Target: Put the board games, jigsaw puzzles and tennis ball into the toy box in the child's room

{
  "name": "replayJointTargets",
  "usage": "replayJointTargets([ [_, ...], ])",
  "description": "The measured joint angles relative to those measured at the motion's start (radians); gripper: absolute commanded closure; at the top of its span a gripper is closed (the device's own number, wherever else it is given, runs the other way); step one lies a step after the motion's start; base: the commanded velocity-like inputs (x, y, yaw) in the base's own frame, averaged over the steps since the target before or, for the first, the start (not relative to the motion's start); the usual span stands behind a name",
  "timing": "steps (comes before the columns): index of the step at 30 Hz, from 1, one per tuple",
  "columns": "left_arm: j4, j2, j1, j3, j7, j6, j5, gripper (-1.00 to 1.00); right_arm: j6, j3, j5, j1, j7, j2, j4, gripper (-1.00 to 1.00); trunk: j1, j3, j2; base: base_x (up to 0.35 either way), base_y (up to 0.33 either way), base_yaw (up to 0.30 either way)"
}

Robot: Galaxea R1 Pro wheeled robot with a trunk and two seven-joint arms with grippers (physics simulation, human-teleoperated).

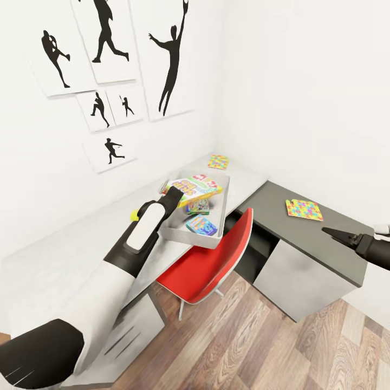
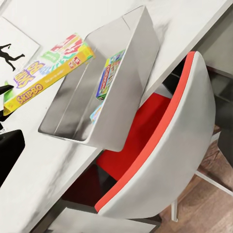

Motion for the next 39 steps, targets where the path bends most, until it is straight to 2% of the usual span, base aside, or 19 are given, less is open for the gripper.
replayJointTargets([
  [15,0.123,-0.005,-0.075,-0.007,-0.015,-0.054,0.005,1.0,0.0,0.001,-0.001,0.001,0.001,-0.001,0.0,-1.0,0.0,0.0,0.0,0.0,0.0,0.0],
  [18,0.15,-0.008,-0.091,-0.009,-0.026,-0.06,0.008,1.0,0.0,0.002,-0.001,0.001,0.001,0.0,0.0,-1.0,0.0,0.0,0.0,0.0,0.0,0.0],
  [22,0.188,-0.012,-0.112,-0.01,-0.072,-0.069,0.008,1.0,0.0,0.014,0.0,0.0,0.0,0.0,0.0,-1.0,0.0,0.0,0.0,0.0,0.0,0.0],
  [31,0.211,-0.013,-0.116,-0.011,-0.123,-0.073,0.009,1.0,0.0,0.029,0.0,0.0,-0.001,0.0,0.0,-1.0,0.0,0.0,0.0,0.0,0.0,0.0],
  [39,0.214,-0.013,-0.106,-0.011,-0.133,-0.074,0.011,1.0,0.0,0.032,0.0,0.0,-0.002,-0.001,0.0,-1.0,0.0,0.0,0.0,0.0,0.0,0.0],
])
